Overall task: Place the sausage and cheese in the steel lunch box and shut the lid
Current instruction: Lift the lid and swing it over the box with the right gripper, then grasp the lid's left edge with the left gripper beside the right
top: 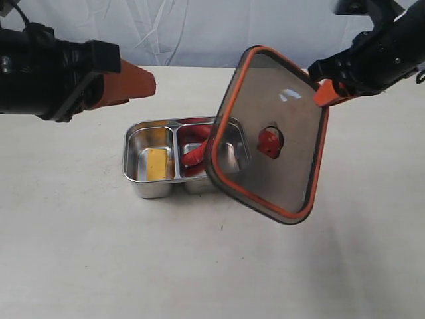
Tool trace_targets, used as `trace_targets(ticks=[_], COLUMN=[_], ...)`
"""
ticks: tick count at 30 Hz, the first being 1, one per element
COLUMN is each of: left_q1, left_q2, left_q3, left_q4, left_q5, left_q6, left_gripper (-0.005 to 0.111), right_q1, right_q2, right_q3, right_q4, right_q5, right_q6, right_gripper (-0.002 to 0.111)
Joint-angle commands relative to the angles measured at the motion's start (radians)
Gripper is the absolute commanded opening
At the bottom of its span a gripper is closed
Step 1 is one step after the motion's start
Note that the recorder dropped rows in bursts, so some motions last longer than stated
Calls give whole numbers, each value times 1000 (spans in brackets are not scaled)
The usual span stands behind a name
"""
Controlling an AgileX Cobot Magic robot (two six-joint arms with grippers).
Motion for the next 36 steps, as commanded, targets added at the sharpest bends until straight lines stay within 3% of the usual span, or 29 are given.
trace_targets(ticks=[1, 23, 36], left_q1=[2, 2, 2], left_q2=[-5, 46, 127], left_q3=[4, 4, 4], left_q4=[-61, -175, -148], left_q5=[42, 130, 103], left_q6=[27, 167, 233], left_gripper=[45, 45, 45], right_q1=[65, 229, 240], right_q2=[-10, -10, -10], right_q3=[-2, -2, -2], right_q4=[6, 76, 69], right_q5=[-16, -81, -88], right_q6=[-14, -15, -15], right_gripper=[-1, -1, -1])
